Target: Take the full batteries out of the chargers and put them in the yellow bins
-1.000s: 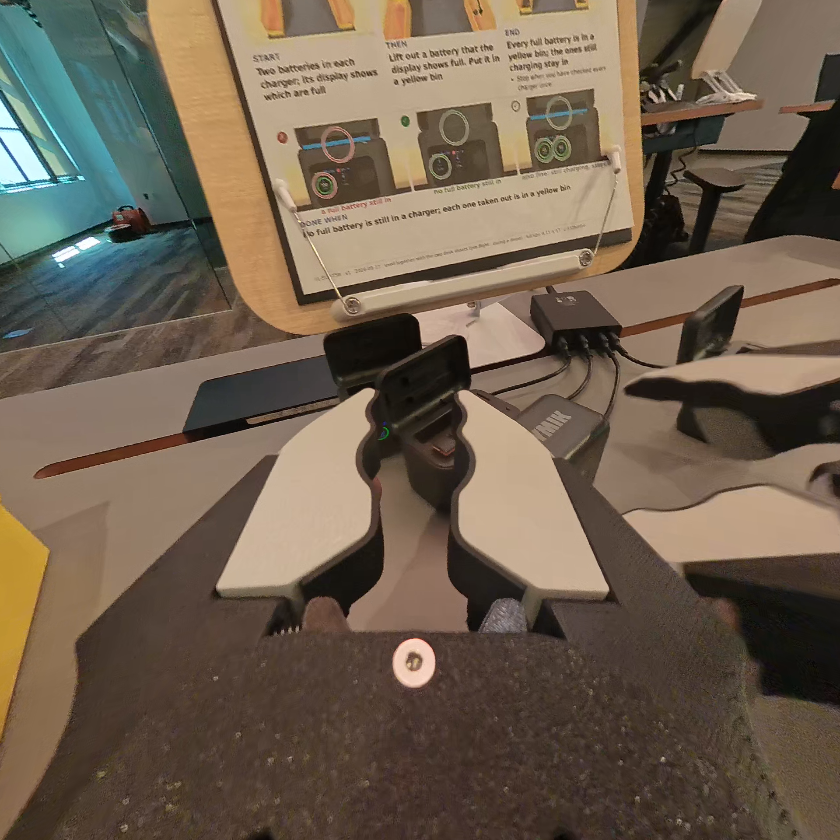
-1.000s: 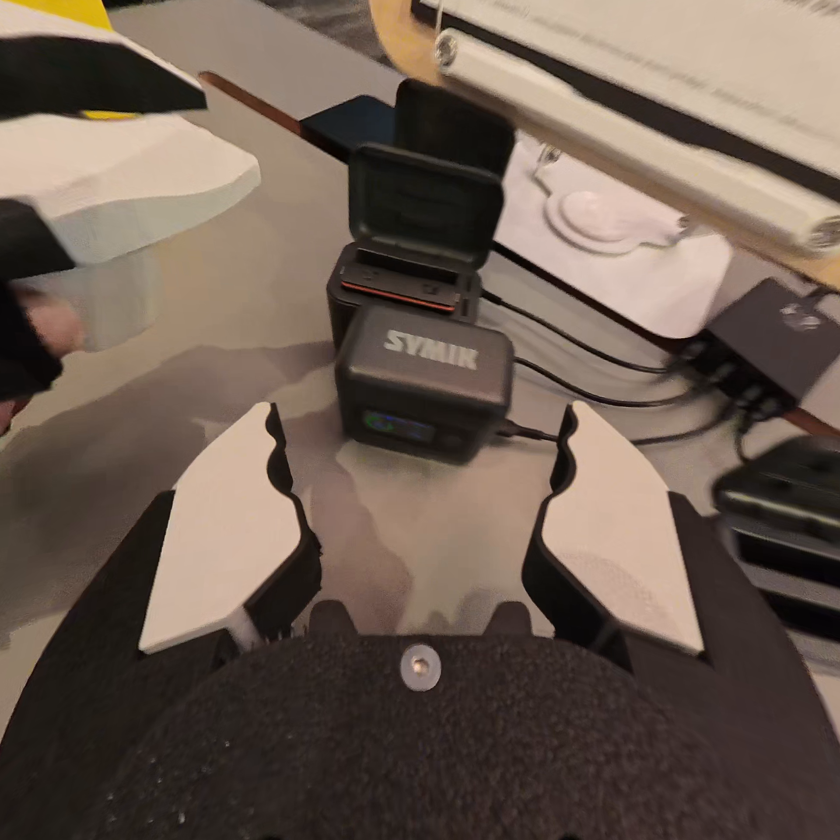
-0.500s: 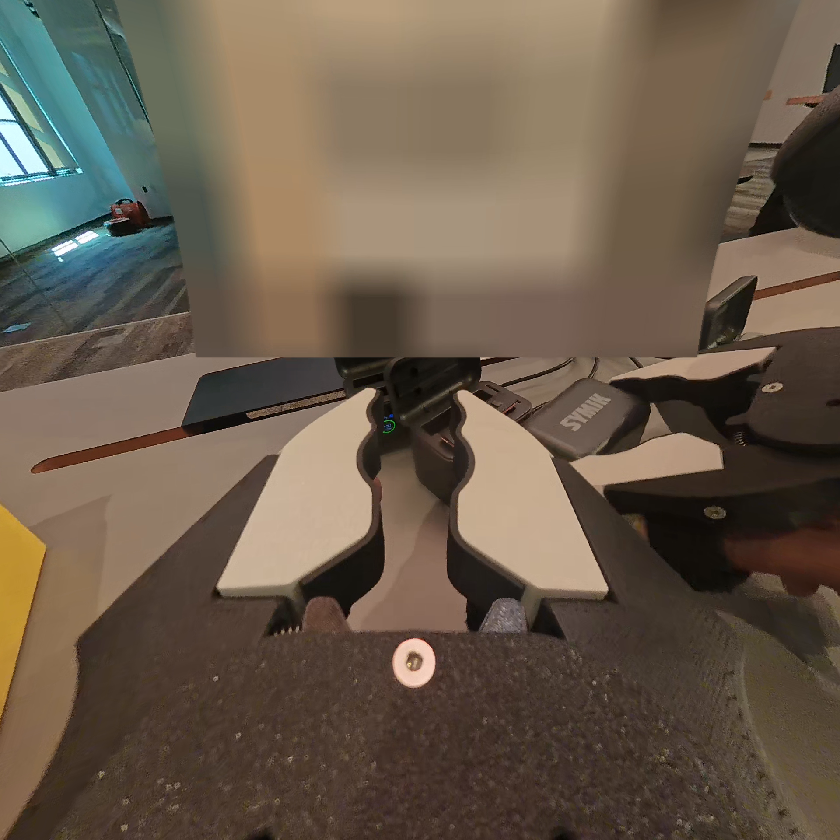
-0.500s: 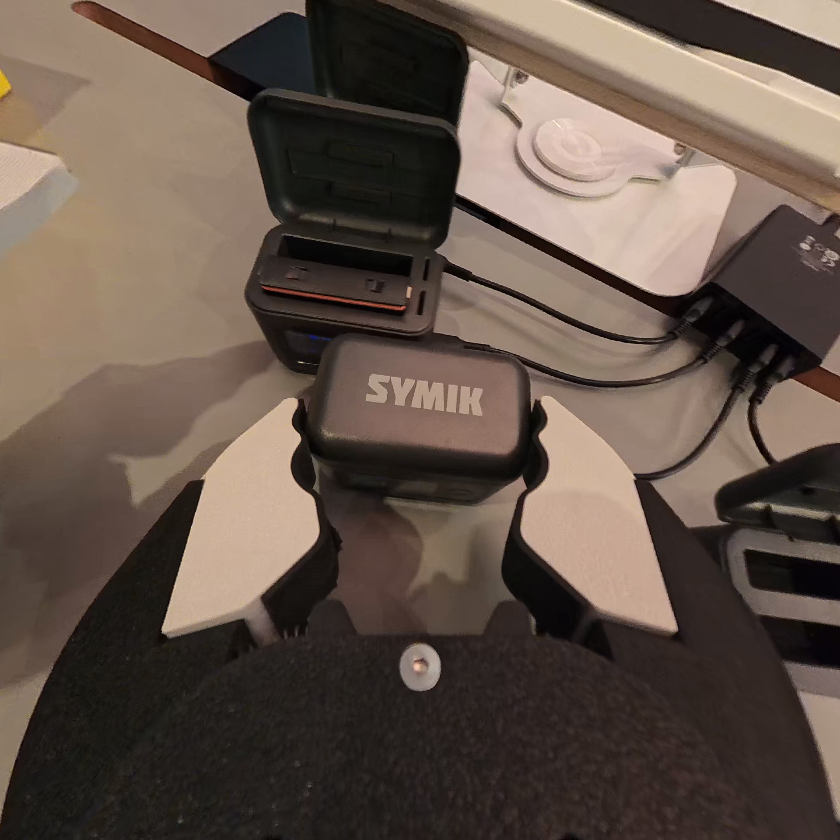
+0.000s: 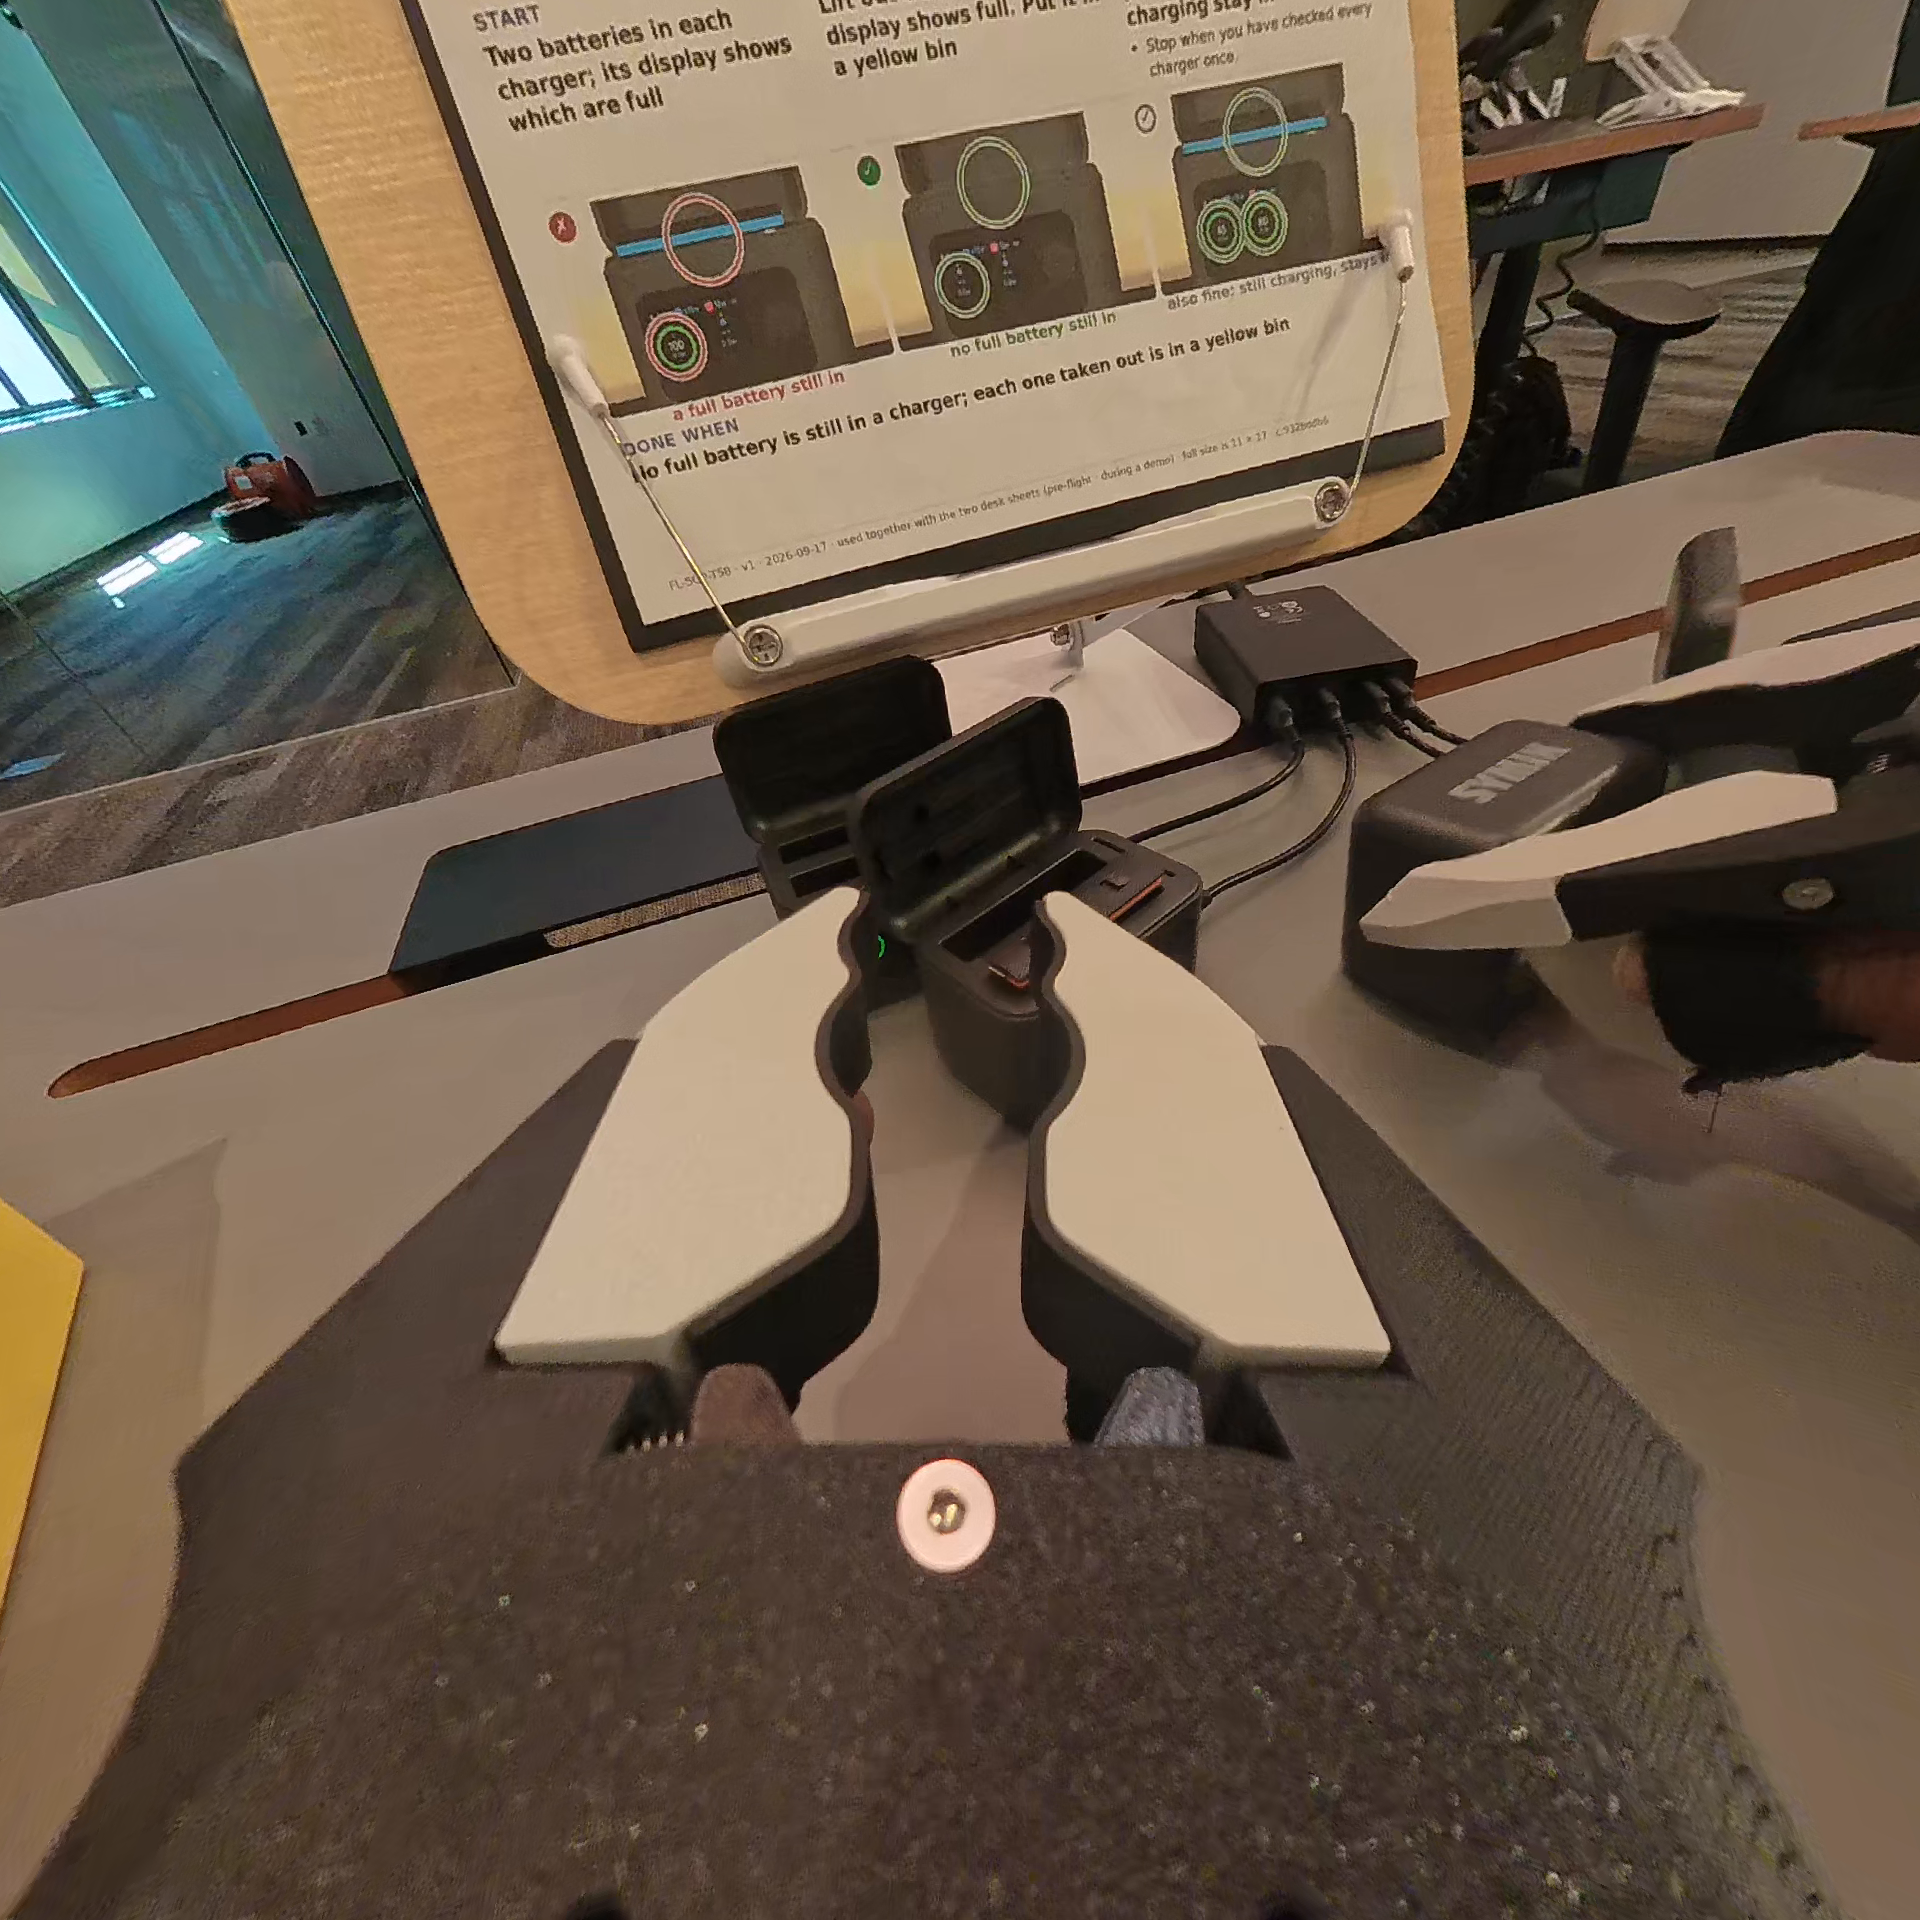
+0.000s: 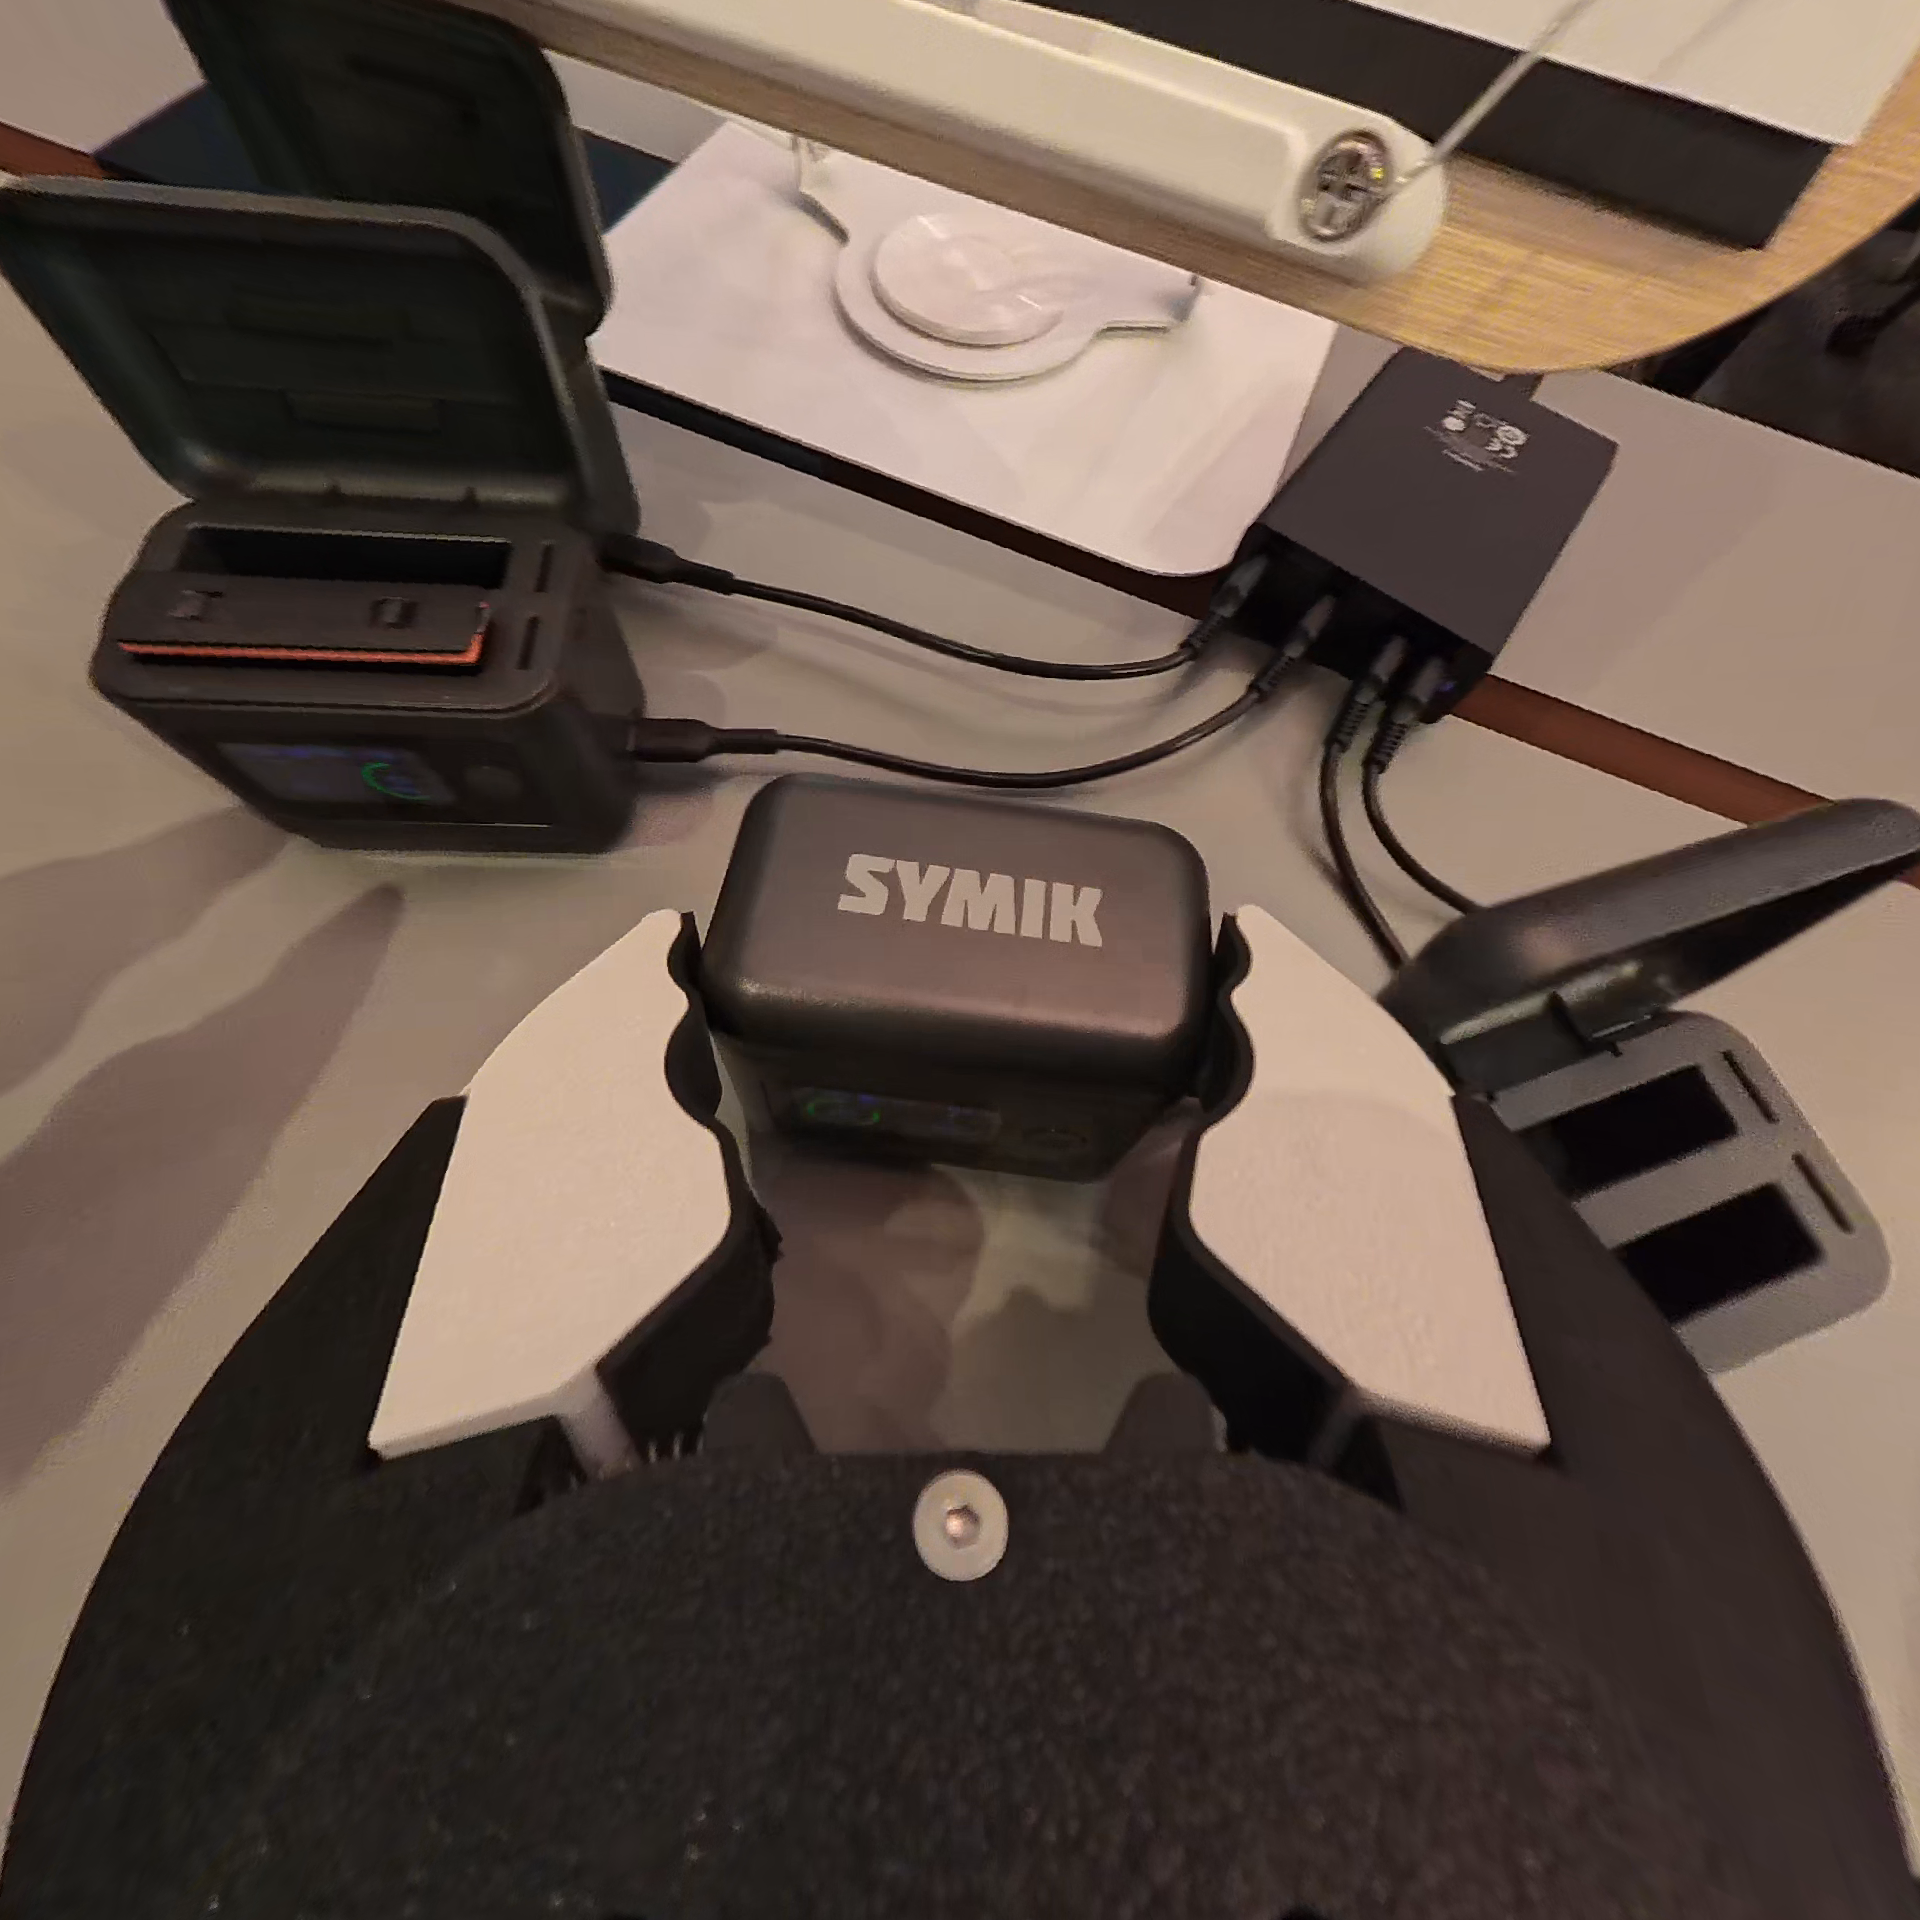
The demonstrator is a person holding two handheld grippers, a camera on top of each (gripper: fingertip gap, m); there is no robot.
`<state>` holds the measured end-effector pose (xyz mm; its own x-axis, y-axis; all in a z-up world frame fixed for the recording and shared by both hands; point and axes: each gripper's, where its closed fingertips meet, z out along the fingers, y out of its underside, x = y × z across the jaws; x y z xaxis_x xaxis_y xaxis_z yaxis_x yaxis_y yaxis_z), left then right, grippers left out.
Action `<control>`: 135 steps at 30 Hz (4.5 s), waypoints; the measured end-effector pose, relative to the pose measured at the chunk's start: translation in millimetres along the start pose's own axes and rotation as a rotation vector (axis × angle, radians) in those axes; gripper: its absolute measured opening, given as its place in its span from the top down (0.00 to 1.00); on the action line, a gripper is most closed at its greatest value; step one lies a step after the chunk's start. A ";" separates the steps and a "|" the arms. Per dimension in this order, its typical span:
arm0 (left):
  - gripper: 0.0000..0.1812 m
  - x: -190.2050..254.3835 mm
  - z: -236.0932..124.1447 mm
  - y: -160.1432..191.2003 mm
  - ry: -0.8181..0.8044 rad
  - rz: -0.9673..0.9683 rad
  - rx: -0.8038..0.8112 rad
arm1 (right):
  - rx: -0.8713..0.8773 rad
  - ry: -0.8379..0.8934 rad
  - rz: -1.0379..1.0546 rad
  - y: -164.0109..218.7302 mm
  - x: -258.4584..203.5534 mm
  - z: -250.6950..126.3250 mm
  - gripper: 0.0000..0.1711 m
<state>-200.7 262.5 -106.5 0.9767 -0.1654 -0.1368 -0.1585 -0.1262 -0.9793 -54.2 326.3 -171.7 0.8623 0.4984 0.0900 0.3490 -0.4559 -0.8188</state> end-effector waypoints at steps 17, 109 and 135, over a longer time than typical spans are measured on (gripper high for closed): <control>0.70 18.1 23.5 48.9 0.118 -0.038 -0.246 | 0.110 -0.122 -0.062 -10.0 12.2 -48.5 0.43; 1.00 12.2 -20.1 7.5 -0.169 -0.055 -0.036 | 0.414 -0.063 -0.074 25.2 58.2 -130.7 1.00; 1.00 -1.8 1.3 44.3 -0.241 -0.037 -0.215 | 0.436 -0.025 -0.034 11.0 24.9 -132.3 1.00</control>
<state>-209.3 258.5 -149.8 0.9844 0.0760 -0.1587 -0.1246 -0.3355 -0.9338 19.7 236.1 -103.4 0.8417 0.5282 0.1118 0.1848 -0.0873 -0.9789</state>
